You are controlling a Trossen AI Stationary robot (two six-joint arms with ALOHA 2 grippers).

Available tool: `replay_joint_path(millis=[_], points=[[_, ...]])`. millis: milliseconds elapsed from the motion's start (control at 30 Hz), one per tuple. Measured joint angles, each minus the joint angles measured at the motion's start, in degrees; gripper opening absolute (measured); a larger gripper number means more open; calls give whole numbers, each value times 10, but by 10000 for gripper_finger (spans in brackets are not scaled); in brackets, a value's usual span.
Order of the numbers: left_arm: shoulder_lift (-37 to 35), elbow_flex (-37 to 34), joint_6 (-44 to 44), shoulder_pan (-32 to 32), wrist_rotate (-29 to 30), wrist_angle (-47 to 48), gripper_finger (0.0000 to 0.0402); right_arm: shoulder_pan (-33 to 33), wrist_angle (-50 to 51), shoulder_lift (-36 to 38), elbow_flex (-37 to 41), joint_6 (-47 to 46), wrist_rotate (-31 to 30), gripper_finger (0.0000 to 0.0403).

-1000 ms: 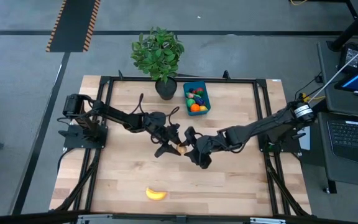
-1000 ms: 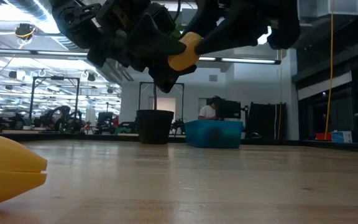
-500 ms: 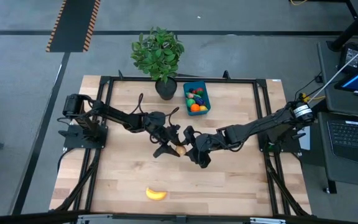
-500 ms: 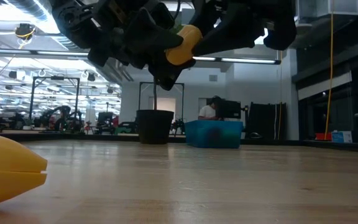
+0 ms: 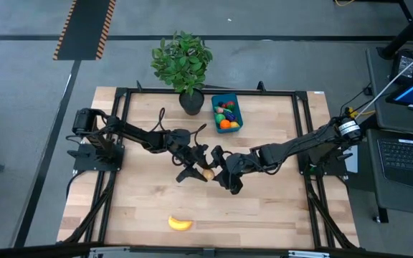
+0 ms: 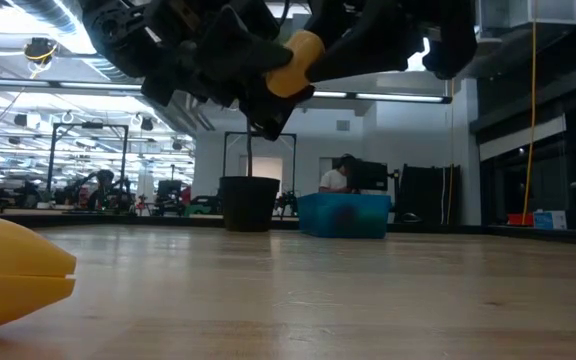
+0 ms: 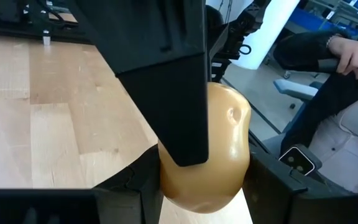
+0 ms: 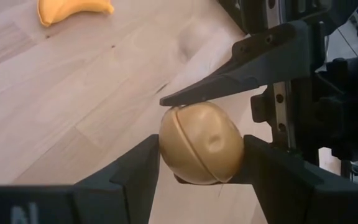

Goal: Pick and placing Produce into tupperware
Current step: Put the potato into the blue bin

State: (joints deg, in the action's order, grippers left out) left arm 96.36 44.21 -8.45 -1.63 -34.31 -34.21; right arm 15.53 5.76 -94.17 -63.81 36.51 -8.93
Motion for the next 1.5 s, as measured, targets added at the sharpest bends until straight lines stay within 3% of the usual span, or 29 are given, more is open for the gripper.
replay_joint_path(millis=[433,667,967,1500], points=[[0,0,0,0,2,-13,167,0,-11,0,0,-3,15,226],[0,0,0,0,2,-13,167,0,-12,0,0,-2,16,194],[0,0,13,0,2,-13,168,0,-15,0,0,-7,16,194],[0,1,17,-1,-24,-9,218,0,-22,0,0,-49,17,182]])
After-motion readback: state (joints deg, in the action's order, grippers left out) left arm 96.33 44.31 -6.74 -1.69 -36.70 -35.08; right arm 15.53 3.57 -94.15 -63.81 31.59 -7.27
